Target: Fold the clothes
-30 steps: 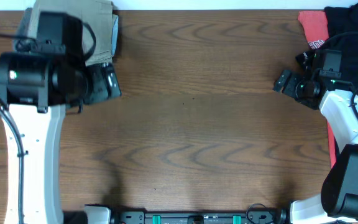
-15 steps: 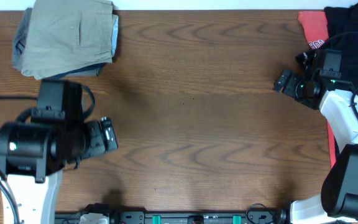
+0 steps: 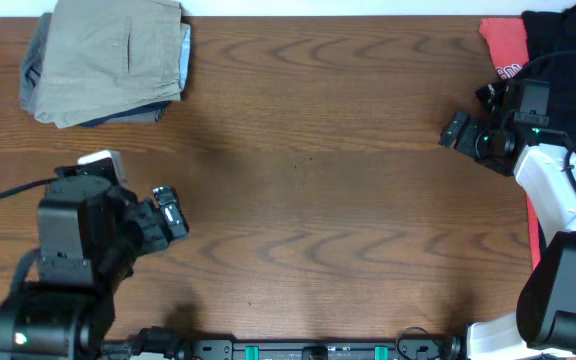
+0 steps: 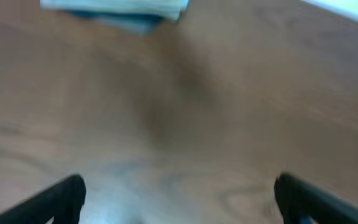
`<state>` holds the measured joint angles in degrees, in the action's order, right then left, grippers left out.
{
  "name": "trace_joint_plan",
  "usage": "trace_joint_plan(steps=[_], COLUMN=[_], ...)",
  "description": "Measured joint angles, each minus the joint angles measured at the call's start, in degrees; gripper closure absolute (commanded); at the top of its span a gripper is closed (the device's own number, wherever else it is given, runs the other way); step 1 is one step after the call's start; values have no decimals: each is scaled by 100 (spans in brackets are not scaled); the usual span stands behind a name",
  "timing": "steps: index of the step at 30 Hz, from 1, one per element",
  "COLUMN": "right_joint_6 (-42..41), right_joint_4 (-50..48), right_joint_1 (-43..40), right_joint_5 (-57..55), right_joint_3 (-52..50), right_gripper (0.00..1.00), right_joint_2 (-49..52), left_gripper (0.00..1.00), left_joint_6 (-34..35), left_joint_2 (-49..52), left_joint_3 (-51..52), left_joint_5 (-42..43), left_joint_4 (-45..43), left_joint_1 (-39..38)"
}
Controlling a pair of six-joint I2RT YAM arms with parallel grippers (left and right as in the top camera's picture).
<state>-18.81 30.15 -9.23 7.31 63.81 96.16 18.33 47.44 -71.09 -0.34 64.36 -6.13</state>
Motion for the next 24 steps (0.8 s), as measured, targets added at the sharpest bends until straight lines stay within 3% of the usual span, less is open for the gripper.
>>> trace_joint_plan(steps=[11,17,24], right_joint_6=[0,0,0], right_joint_4=[0,0,4], right_joint_1=[0,0,0], right_joint_5=[2,4,4], right_joint_3=[2,11,11], right_gripper=[1,1,1], right_joint_2=[0,0,0], left_gripper=[2,2,2], left_joint_6=[175,291,234], left_joint_2=[-1504,-2503,-3438], left_joint_3=[2459,3558,4503], left_joint_5=[0,0,37], left_joint_4=[-562,-2105,-3088], left_joint_1=[428,603,608])
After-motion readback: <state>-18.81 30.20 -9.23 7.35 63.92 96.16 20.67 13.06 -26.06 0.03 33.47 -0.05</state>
